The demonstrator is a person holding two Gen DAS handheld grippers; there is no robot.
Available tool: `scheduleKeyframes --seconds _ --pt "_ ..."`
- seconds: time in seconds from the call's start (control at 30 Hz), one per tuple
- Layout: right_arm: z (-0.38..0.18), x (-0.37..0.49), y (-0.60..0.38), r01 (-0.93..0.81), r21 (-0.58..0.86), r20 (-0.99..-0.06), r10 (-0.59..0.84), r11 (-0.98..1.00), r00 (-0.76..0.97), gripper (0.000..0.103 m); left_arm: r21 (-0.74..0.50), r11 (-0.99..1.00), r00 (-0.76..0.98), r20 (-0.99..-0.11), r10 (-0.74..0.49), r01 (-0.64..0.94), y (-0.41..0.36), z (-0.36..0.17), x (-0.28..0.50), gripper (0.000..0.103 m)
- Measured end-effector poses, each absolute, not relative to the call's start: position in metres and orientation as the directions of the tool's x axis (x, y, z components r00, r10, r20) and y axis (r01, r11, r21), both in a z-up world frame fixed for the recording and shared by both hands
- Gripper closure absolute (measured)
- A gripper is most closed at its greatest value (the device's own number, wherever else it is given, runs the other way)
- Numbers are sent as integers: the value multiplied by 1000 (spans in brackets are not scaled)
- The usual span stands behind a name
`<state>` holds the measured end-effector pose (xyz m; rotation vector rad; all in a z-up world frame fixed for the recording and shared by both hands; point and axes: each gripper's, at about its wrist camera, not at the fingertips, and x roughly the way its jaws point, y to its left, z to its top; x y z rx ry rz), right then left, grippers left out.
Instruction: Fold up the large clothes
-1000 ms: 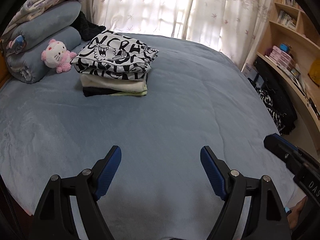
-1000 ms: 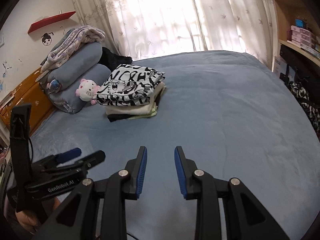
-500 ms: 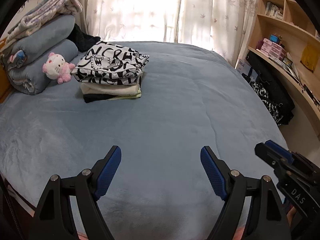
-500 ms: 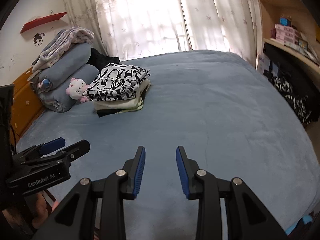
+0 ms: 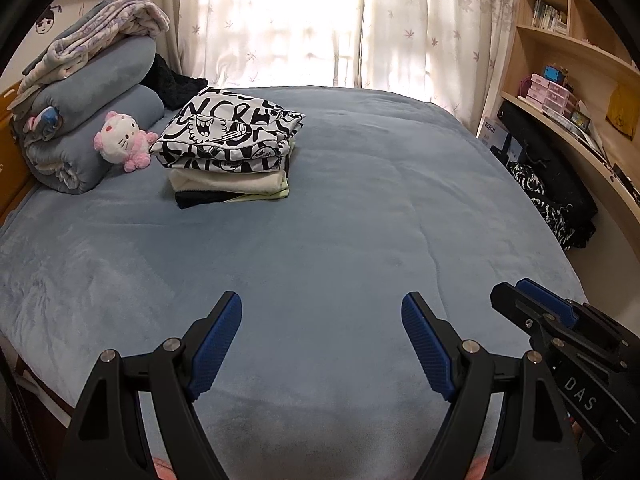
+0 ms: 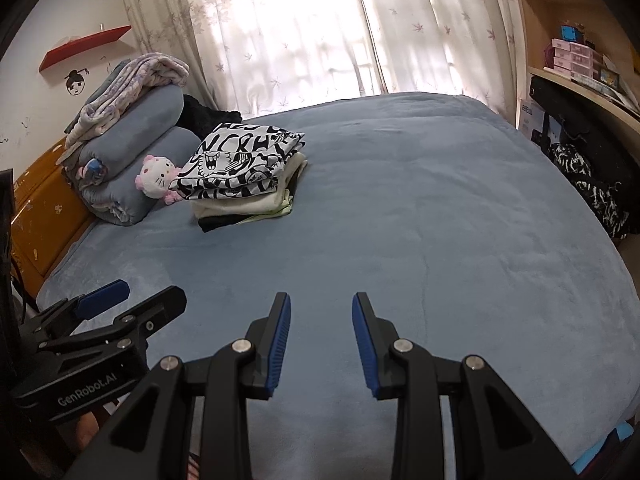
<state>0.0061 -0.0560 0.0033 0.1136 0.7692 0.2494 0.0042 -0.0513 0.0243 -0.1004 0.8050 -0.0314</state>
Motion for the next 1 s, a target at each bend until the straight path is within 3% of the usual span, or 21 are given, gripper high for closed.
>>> scheduleKeyframes --seconds 1.0 --pt "-2 8 -44 -209 194 -685 285 958 671 71 -85 996 676 -735 -50 -19 -45 15 9 22"
